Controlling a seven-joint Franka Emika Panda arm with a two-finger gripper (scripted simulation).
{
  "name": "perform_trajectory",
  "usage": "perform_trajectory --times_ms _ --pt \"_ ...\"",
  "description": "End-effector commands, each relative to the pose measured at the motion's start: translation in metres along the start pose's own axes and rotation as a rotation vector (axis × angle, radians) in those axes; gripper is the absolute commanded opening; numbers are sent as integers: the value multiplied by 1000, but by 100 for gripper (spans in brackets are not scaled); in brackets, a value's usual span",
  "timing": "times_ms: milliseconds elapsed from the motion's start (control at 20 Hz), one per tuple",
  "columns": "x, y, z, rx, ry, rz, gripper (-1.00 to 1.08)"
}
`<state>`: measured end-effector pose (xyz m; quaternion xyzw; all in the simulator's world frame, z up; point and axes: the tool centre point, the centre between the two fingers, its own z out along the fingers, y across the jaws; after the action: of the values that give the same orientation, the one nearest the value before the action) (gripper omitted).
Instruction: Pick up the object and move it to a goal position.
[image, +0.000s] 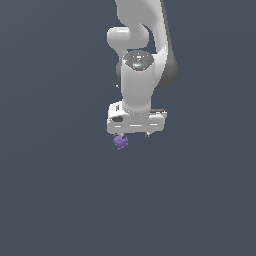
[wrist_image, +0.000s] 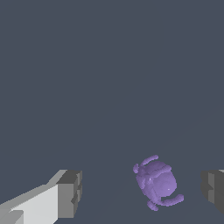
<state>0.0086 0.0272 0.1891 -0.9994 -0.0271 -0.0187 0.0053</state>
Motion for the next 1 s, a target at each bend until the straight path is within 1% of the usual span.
perform_trajectory --times_ms 0,150,450,650,950 --pt "0 0 0 0 0 0 100" --pt "0 5 -1 2 1 11 100" --pt "1 27 -9 14 7 72 100" --pt "1 27 -9 15 7 73 100" --pt "-4 30 0 11 3 38 100"
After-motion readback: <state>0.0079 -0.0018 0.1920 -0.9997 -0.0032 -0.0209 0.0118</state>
